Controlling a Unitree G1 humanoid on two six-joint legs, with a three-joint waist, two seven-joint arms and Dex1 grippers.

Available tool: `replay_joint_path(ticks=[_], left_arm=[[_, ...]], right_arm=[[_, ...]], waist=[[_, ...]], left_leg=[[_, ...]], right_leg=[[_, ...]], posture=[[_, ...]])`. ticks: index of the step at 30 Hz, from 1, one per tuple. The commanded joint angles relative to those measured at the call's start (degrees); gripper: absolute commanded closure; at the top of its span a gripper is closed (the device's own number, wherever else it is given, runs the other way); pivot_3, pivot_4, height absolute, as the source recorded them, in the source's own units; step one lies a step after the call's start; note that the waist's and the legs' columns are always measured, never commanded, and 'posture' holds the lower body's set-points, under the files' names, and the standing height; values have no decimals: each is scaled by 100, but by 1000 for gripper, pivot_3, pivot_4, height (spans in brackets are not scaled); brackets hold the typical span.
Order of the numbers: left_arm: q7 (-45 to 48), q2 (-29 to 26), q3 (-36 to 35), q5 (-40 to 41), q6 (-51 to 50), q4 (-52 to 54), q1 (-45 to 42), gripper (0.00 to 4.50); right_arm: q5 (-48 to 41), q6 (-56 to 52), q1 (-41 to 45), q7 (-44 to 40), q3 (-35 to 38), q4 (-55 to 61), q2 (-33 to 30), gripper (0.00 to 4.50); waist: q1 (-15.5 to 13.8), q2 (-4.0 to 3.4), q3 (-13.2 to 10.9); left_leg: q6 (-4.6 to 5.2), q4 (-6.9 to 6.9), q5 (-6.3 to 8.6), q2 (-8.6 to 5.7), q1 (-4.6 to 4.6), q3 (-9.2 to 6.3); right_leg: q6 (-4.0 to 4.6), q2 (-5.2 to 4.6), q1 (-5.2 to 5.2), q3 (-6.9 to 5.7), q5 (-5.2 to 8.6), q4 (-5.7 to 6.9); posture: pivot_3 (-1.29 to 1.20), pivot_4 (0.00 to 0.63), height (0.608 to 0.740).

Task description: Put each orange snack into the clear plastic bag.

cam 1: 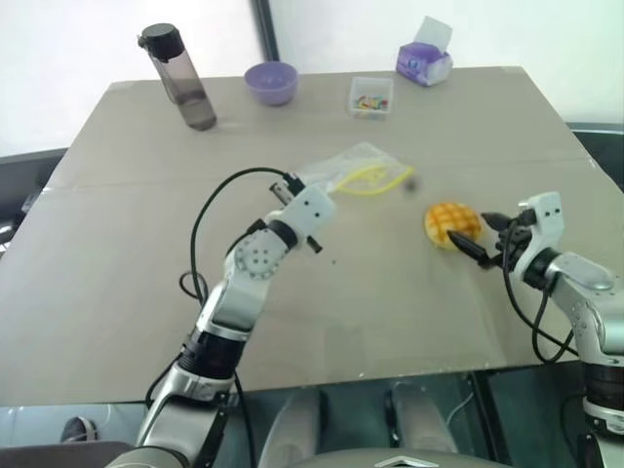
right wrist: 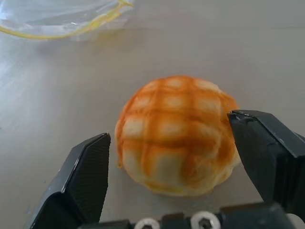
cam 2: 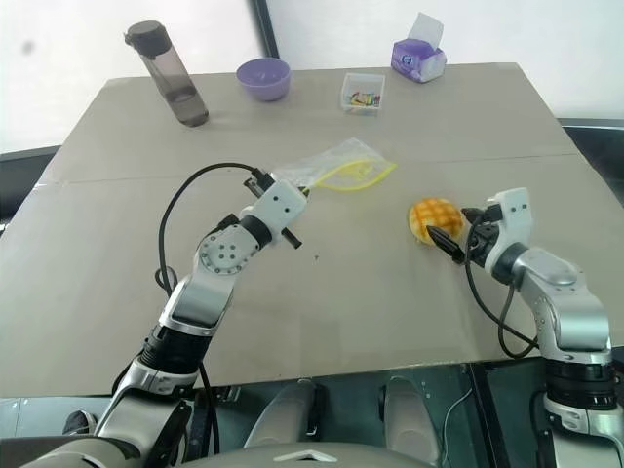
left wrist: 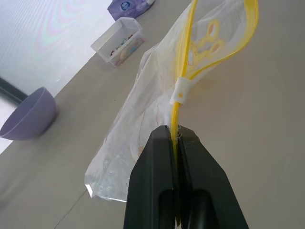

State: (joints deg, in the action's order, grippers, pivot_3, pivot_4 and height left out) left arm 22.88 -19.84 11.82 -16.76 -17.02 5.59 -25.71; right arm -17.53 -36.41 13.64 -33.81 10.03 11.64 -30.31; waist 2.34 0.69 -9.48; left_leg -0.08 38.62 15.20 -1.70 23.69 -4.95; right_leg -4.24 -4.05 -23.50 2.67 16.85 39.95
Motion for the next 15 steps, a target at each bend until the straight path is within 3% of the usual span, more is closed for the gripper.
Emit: replay_joint_path(ticks=[1,8,13,15], left_arm=[[19,-50,-15,15,113,147,-11,4500],[25,-65,-17,22,138,113,-56,4500],[49,-105,-44,19,149,144,8,4500],[63,-126,-53,26,141,156,17,4500]], right_arm=[[453,204,50,273,-253,-228,-140,125],[748,241,146,249,-664,-406,-248,125],[859,425,97,296,-667,-482,-308,1759],[846,449,124,314,-666,-503,-284,2719]], waist=[[-9,0,0],[-13,4,7],[-14,4,8],[-16,4,8]], left_leg=[[-2,0,-1,0,1,-1],[-21,1,-12,-1,0,-2],[-21,1,-12,-1,0,-2],[-21,2,-12,-1,0,-1]], right_leg=[[0,0,0,-1,0,0],[0,-1,2,-2,0,-2],[0,-1,2,-2,0,-2],[0,-1,2,-2,0,-2]], posture=[[0,150,740],[0,150,740],[0,150,740],[0,150,740]])
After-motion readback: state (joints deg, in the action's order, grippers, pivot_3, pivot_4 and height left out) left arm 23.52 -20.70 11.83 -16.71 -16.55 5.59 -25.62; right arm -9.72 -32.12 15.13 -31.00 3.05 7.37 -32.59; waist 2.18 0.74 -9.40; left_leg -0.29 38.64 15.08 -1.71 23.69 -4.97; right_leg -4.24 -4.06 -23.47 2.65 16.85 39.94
